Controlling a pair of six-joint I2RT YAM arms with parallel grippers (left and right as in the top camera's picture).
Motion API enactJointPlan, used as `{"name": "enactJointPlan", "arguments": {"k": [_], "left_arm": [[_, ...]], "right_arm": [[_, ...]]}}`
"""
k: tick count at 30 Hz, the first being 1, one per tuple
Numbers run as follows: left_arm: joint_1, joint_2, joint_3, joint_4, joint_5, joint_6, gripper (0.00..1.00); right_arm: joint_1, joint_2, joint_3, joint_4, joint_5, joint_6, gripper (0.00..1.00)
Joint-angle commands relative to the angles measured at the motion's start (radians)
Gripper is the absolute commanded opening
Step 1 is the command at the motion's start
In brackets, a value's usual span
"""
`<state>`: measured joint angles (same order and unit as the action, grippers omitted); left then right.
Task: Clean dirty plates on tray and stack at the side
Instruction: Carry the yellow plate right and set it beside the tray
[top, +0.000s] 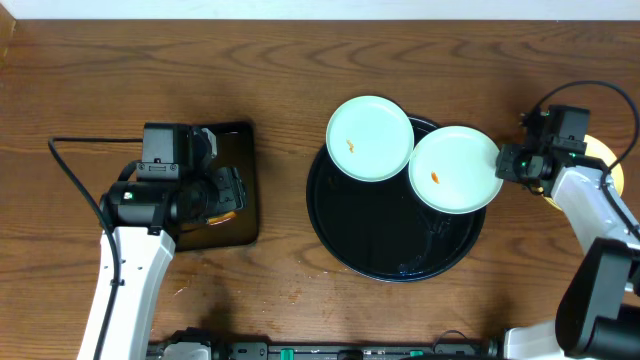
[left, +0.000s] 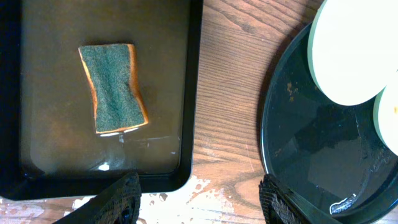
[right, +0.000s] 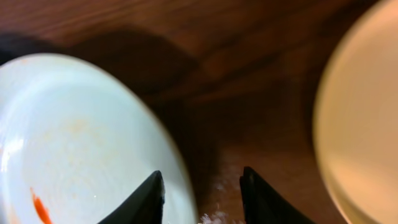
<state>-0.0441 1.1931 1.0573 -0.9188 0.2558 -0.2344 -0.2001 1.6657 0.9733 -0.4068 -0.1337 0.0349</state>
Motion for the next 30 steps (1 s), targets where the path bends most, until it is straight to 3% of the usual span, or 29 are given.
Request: {"name": "enactJointPlan", "arguments": {"k": [1,9,21,27,30], "left_arm": [[-0.003,0.002,0.011,0.002,-0.003,0.017,0.63],[-0.003,0.002,0.011,0.006,-0.003,0.017,0.63],[-0.003,0.002,0.011,0.01,-0.003,0.017,0.63],[-0.003,0.002,0.011,0.006,-0.003,0.017,0.63],[-0.003,0.002,0.011,0.002,-0.003,0.017,0.63]], "right_arm": [[-0.004,0.029,0.005,0.011,-0.087,-0.085,0.32],[-0.004,0.047,0.005,-0.019,-0.1,-0.074,0.02],[0.029,-0.127,0.005,-0.248,-0.021,0.071,0.01],[0.163,-0.153,0.0,-0.388,-0.011,0.114,0.01],[0.246,-0.143,-0.021,-0.402,0.092,0.166,0.01]]}}
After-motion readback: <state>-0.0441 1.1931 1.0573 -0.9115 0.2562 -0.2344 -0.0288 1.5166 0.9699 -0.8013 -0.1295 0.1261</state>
